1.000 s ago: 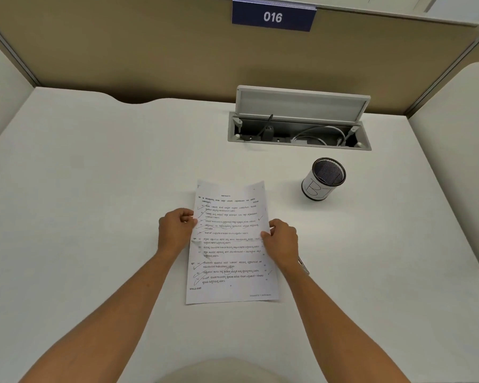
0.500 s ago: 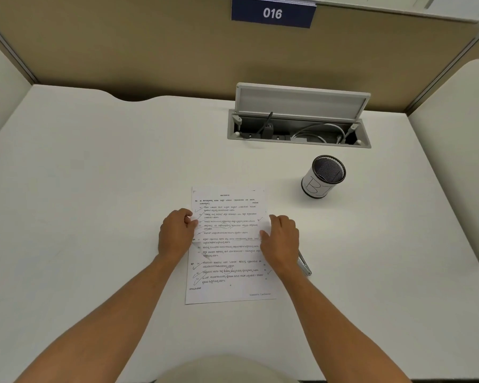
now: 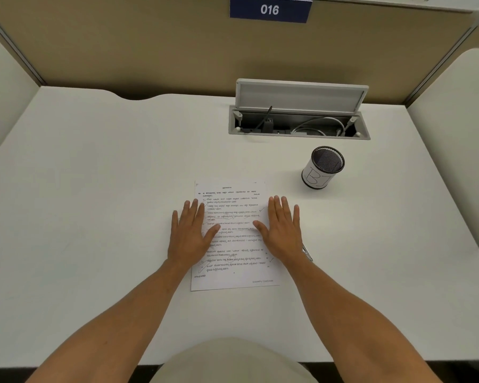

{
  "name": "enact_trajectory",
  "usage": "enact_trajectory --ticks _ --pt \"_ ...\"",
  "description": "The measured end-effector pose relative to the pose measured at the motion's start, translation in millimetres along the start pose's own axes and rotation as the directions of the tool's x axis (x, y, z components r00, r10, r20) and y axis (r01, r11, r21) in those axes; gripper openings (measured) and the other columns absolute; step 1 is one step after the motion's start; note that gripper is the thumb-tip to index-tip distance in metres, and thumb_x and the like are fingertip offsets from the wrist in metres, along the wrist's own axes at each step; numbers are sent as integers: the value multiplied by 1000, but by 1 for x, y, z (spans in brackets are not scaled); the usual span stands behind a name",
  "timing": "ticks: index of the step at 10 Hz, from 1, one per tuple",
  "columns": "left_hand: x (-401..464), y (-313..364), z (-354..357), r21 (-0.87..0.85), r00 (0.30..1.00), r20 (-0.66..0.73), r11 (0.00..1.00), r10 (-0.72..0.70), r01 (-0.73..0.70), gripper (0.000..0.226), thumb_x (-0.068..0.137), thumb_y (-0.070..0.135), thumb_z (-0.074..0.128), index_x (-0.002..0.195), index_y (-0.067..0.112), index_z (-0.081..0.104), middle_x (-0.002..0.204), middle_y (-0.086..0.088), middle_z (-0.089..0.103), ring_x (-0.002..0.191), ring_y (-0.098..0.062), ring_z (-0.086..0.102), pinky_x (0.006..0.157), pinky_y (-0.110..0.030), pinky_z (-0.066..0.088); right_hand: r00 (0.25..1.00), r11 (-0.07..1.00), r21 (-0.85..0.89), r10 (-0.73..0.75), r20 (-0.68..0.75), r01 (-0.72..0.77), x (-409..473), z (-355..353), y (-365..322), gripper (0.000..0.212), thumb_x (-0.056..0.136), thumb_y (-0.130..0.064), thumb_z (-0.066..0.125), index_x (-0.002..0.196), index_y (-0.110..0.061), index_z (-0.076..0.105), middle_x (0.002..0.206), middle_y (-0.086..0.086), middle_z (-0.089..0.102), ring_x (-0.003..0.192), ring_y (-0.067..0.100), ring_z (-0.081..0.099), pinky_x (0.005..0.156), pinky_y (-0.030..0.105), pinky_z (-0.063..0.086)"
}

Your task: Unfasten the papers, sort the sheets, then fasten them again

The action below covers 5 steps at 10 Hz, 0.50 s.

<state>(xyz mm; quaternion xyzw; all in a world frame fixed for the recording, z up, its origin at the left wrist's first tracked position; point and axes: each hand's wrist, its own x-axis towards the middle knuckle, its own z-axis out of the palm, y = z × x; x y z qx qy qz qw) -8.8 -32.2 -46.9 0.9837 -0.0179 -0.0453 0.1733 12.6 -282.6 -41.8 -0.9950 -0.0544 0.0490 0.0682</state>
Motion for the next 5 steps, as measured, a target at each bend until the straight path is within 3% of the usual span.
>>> enact_trajectory --ticks 1,3,5 --pt "-7 2 2 26 999 50 1000 5 -7 93 87 74 7 156 12 5 165 -3 -2 151 -18 -10 121 -45 -10 1000 1000 8 8 8 -8 -2 0 -3 83 91 -66 8 152 -11 -1 163 6 2 149 21 -8 119 47 -9" --pt "-14 6 0 19 997 78 1000 6 -8 95 85 75 4 155 12 -3 165 -3 -8 150 -17 -15 121 -44 -11 1000 1000 12 21 2 -21 -6 -2 -4 84 90 -68 6 152 -12 -3 163 5 1 149 20 -8 119 49 -7" --pt "5 4 -17 42 999 -41 999 24 -23 90 90 73 8 154 11 -7 164 -5 -10 149 -16 -18 121 -45 -11 986 996 86 25 -162 -11 14 -32 -9 83 92 -68 12 153 -13 -2 163 5 1 148 19 -9 119 51 -1"
